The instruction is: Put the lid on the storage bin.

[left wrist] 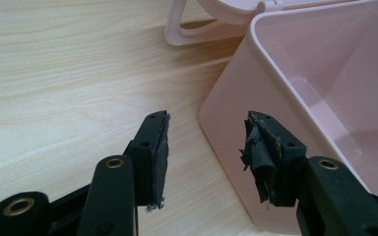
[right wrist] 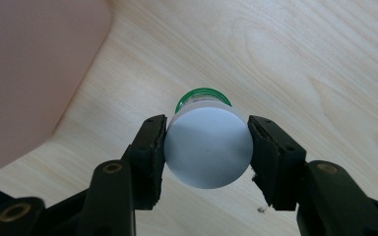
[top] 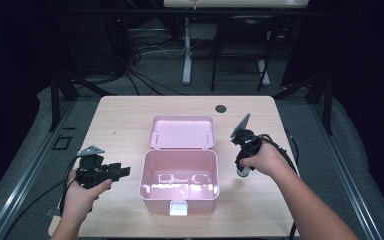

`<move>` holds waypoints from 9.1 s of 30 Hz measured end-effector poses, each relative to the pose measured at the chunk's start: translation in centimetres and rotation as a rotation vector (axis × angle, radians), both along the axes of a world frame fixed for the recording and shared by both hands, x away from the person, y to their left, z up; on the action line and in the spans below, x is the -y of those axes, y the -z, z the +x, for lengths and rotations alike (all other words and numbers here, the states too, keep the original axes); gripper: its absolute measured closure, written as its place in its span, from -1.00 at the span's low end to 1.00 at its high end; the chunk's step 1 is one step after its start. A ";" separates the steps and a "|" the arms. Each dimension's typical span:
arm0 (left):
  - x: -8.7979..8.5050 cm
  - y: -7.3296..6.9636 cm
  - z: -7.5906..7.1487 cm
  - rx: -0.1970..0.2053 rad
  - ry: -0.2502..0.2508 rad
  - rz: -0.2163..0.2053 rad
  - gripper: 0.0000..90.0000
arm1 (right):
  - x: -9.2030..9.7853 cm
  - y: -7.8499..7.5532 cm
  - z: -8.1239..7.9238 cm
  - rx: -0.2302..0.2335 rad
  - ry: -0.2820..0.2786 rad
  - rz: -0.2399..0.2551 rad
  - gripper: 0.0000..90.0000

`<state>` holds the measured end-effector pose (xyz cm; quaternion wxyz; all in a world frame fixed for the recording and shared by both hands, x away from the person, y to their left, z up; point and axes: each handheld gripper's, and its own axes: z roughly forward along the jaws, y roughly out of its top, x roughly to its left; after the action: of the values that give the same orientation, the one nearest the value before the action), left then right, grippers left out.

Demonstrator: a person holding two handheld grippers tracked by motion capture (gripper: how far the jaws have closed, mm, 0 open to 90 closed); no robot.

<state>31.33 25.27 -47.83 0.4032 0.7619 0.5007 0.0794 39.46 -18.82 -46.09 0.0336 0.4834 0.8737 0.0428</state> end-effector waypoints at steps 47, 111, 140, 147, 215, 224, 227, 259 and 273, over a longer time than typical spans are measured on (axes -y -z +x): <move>-0.1 0.0 0.0 0.001 -0.003 0.000 0.15 | -5.0 -8.1 -2.1 0.027 -0.194 -0.041 0.12; -0.4 0.3 0.2 -0.006 -0.009 -0.004 0.14 | -13.2 -7.6 -4.0 0.021 -0.777 -0.049 0.12; -0.4 0.4 0.3 -0.012 -0.009 -0.002 0.14 | -13.4 -4.1 -3.8 -0.005 -0.849 -0.081 0.12; -0.4 0.5 0.3 -0.013 -0.010 -0.003 0.14 | -13.4 -3.4 -3.7 0.001 -0.854 -0.094 0.12; -0.6 0.9 0.5 -0.026 -0.014 -0.003 0.14 | -13.9 1.8 -3.1 -0.053 -0.867 -0.126 0.12; -0.6 1.0 0.5 -0.027 -0.016 -0.001 0.14 | -14.0 2.5 -3.2 -0.057 -0.872 -0.142 0.12; -0.6 1.0 0.5 -0.030 -0.017 -0.002 0.14 | -14.0 2.7 -3.2 -0.060 -0.873 -0.145 0.12; -0.7 0.9 0.5 -0.027 -0.019 -0.003 0.14 | -15.0 3.7 -3.2 -0.084 -0.884 -0.242 0.12; -0.7 1.0 0.5 -0.029 -0.019 -0.002 0.14 | -15.1 4.0 -3.0 -0.094 -0.862 -0.238 0.10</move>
<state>31.85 25.96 -48.78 0.3957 0.7577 0.5140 0.0716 36.41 -3.76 -50.13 0.0286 0.0694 0.9947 -0.0698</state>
